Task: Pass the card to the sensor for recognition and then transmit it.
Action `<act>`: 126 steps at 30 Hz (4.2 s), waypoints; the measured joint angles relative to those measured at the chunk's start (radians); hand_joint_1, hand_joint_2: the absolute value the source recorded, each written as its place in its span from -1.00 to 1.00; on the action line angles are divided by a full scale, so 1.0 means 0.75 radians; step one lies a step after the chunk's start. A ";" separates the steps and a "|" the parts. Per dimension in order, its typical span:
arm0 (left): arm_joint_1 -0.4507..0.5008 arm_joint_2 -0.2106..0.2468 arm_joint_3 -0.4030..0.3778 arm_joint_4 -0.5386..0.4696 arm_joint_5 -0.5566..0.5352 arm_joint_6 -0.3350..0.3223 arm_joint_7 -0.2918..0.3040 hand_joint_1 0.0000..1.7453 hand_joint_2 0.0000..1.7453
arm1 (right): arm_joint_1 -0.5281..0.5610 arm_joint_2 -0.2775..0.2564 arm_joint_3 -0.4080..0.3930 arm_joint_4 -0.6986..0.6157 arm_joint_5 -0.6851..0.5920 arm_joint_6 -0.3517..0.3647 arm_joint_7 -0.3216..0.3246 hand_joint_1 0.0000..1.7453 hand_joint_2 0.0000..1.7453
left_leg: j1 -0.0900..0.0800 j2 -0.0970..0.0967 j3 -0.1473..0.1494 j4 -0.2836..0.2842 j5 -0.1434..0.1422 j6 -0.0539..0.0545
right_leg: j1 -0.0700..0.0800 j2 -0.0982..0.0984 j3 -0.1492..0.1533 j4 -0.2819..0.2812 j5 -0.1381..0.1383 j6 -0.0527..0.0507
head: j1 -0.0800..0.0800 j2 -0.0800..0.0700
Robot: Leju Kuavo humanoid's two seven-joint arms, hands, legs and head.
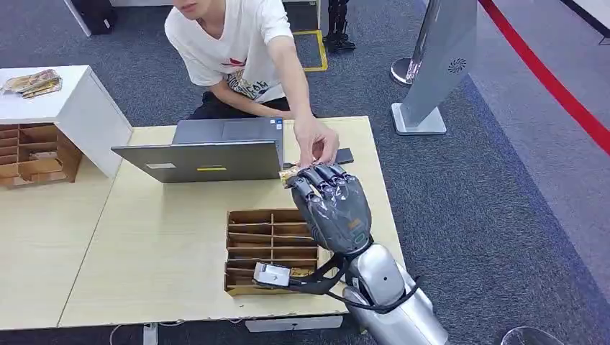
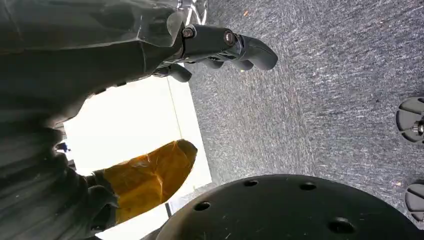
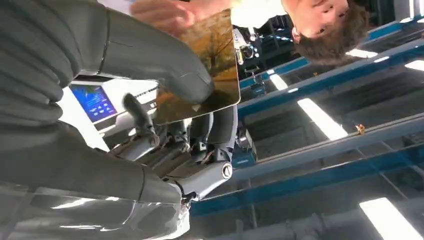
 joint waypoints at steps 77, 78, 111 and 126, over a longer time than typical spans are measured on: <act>0.009 -0.002 0.073 0.000 0.169 0.044 -0.055 -1.00 1.00 | 0.376 -0.168 -0.301 -0.033 -1.005 0.558 0.182 1.00 1.00 | 0.000 0.000 -0.001 0.000 -0.002 0.002 | 0.000 0.000 -0.001 0.000 -0.002 0.001 | 0.000 0.000; 0.009 -0.002 0.073 0.000 0.167 0.044 -0.055 -1.00 1.00 | 0.368 -0.168 -0.300 -0.024 -1.005 0.560 0.184 1.00 1.00 | 0.000 0.000 -0.001 0.000 -0.002 0.002 | 0.000 0.000 -0.001 0.000 -0.002 0.001 | 0.000 0.000; 0.009 0.002 0.068 0.000 0.188 0.029 -0.055 -1.00 1.00 | 0.266 -0.167 -0.282 0.203 -0.856 0.584 0.280 1.00 1.00 | 0.000 0.000 -0.001 0.000 -0.002 0.002 | 0.000 0.000 -0.001 0.000 -0.002 0.001 | 0.000 0.000; 0.009 0.003 0.050 0.000 0.189 0.029 -0.055 -1.00 1.00 | 0.241 -0.163 -0.282 0.283 -0.838 0.584 0.292 1.00 1.00 | 0.000 0.000 -0.001 0.000 -0.002 0.002 | 0.000 0.000 -0.001 0.000 -0.002 0.001 | -0.001 0.000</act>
